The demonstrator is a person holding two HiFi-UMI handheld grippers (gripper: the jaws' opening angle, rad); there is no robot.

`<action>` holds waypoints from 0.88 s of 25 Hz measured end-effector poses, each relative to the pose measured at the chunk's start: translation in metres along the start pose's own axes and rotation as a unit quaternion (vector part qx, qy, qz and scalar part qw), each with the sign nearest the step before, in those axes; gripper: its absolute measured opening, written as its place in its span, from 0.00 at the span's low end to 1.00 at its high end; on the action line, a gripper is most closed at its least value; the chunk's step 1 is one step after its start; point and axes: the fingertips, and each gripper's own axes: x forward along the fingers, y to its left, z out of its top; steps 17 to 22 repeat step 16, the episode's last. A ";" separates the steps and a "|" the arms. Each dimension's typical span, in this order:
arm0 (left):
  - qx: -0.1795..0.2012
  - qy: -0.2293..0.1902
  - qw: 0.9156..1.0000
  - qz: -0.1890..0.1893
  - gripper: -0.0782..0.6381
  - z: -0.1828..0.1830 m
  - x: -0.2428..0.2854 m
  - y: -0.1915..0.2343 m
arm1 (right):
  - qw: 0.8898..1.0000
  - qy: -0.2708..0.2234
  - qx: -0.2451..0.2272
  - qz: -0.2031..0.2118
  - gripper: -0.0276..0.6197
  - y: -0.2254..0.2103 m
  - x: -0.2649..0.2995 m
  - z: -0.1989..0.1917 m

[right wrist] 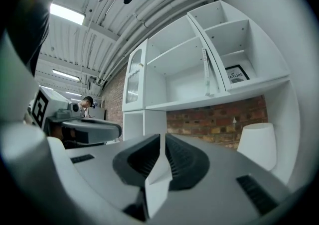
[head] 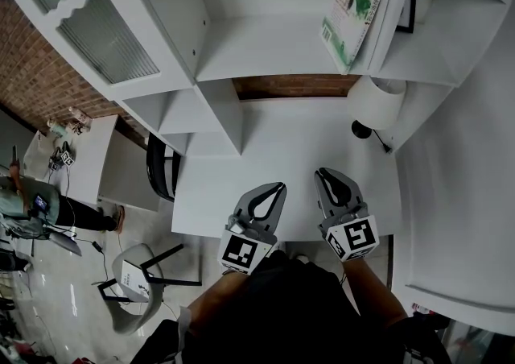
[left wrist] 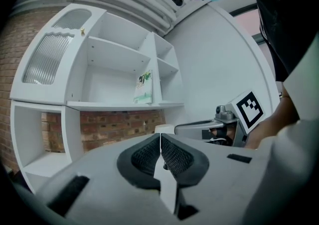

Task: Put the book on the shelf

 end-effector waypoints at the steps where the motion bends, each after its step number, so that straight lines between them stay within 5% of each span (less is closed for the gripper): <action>1: 0.000 0.002 1.000 0.002 0.13 -0.001 -0.002 0.000 | 1.000 0.002 -0.001 0.003 0.12 0.002 -0.002 0.000; 12: -0.014 0.027 1.000 0.004 0.13 -0.028 -0.025 -0.016 | 0.998 0.045 0.014 0.030 0.12 0.036 -0.037 -0.039; 22: 0.013 0.042 0.999 -0.004 0.13 -0.048 -0.038 -0.021 | 0.996 0.072 0.033 0.048 0.12 0.056 -0.048 -0.062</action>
